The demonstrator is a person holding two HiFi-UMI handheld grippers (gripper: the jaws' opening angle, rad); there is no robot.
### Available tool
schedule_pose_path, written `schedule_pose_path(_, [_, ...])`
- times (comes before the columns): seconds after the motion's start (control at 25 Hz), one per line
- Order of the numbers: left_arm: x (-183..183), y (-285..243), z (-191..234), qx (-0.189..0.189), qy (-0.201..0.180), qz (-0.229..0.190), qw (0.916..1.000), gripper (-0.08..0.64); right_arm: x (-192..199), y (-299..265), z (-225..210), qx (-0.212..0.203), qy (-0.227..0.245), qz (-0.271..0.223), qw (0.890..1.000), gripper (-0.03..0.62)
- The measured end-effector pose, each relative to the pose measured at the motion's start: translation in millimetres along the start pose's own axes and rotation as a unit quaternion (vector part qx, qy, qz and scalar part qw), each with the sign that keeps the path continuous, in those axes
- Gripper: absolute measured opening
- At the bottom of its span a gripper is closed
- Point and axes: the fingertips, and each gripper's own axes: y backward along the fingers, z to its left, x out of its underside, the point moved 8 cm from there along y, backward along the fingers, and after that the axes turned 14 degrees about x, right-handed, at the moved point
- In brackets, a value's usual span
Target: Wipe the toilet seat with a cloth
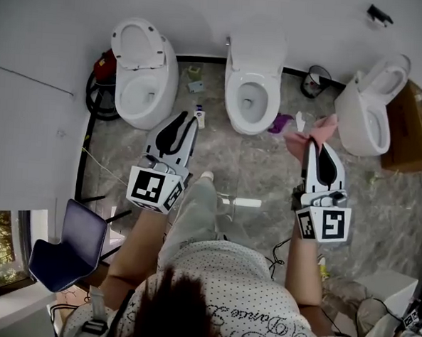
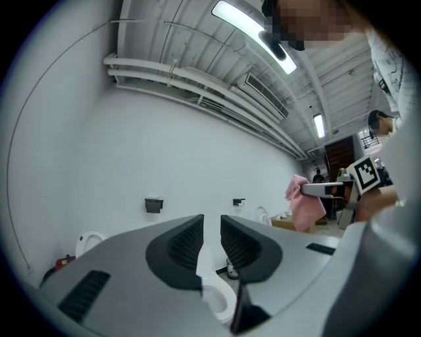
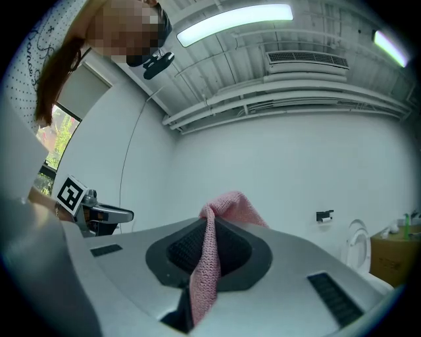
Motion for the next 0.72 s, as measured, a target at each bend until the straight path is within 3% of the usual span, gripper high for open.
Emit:
schedule_pose_path(0.4, [16.7, -68.9, 105.9, 0.047, 0.007, 0.000, 0.9989, 0.044, 17.2, -124.6, 23.5, 0.001, 0.024, 0.007, 1.000, 0.038])
schedule_pose_path(0.72, [18.1, -116.7, 190.1, 0.081, 0.002, -0.001, 0.9967, 0.020, 25.8, -201.1, 44.2, 0.036, 0.026, 0.012, 0.999, 0.040])
